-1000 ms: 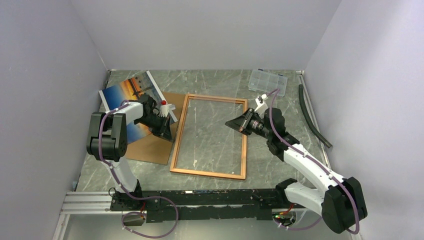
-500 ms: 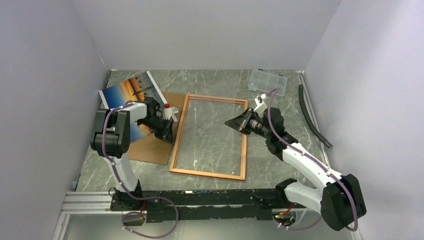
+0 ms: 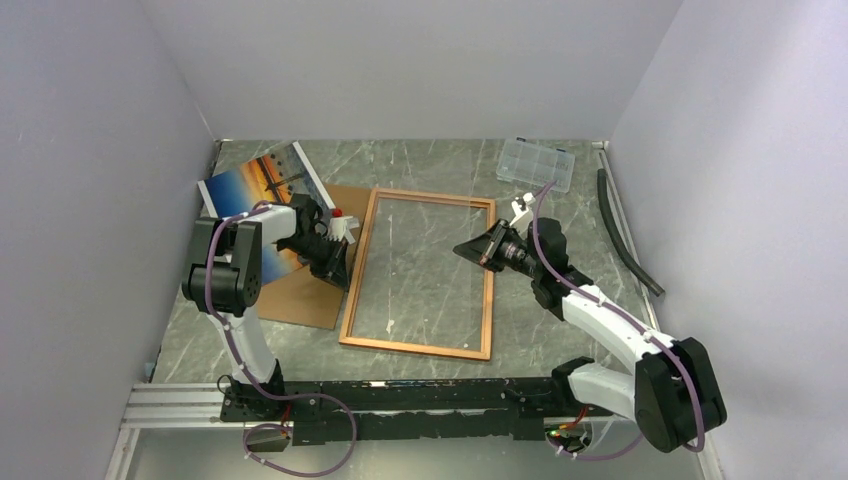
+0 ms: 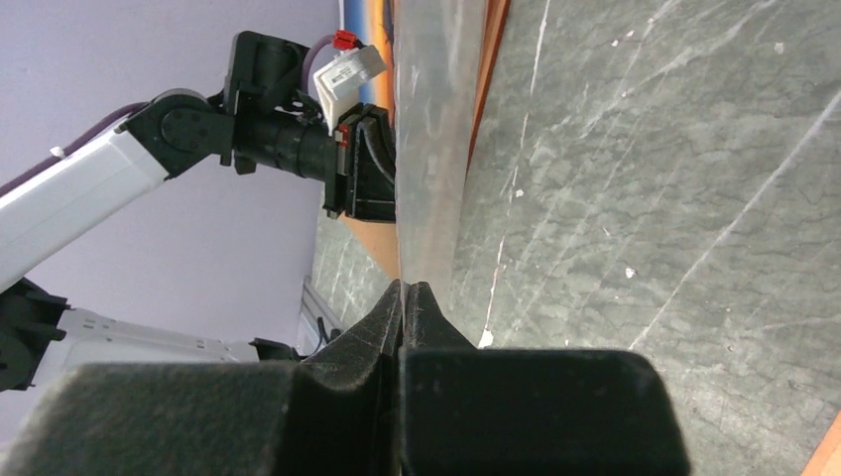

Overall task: Put the photo into the frame
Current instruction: Place the photo frame item in the photo frame.

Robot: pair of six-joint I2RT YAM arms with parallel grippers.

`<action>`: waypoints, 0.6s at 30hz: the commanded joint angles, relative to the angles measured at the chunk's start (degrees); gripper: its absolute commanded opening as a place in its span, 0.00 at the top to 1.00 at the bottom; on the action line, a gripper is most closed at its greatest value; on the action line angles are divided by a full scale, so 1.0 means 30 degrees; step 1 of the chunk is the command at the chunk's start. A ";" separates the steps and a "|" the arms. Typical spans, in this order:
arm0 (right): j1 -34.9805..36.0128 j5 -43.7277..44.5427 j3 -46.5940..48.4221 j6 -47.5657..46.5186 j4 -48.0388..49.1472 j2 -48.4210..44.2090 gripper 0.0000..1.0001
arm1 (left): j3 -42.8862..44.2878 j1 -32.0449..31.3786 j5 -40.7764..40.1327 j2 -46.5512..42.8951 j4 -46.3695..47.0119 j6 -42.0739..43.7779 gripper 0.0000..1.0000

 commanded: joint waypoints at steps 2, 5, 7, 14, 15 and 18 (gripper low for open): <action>-0.0356 -0.1257 -0.0431 0.0233 0.1831 0.0391 1.00 | 0.0364 -0.0466 0.0568 -0.0013 0.0028 0.0095 0.92; -0.0502 -0.1402 -0.0844 0.1153 0.2344 0.0449 1.00 | 0.0277 -0.0543 0.0461 -0.0051 0.0081 0.0035 0.93; -0.0506 -0.1305 -0.1121 0.1711 0.2574 0.0291 1.00 | 0.0228 -0.0572 0.0426 -0.0048 0.0149 0.0008 0.93; -0.0482 -0.0626 -0.1657 0.3447 0.2195 -0.1018 1.00 | 0.0259 -0.0603 0.0469 0.0041 0.0211 -0.0133 0.94; -0.0469 -0.0507 -0.1669 0.3521 0.1925 -0.1182 1.00 | 0.0273 -0.0628 0.0478 0.0046 0.0226 -0.0140 0.94; -0.0484 -0.0275 -0.1664 0.3629 0.1290 -0.1507 1.00 | 0.0283 -0.0665 0.0529 0.0016 0.0270 -0.0192 0.95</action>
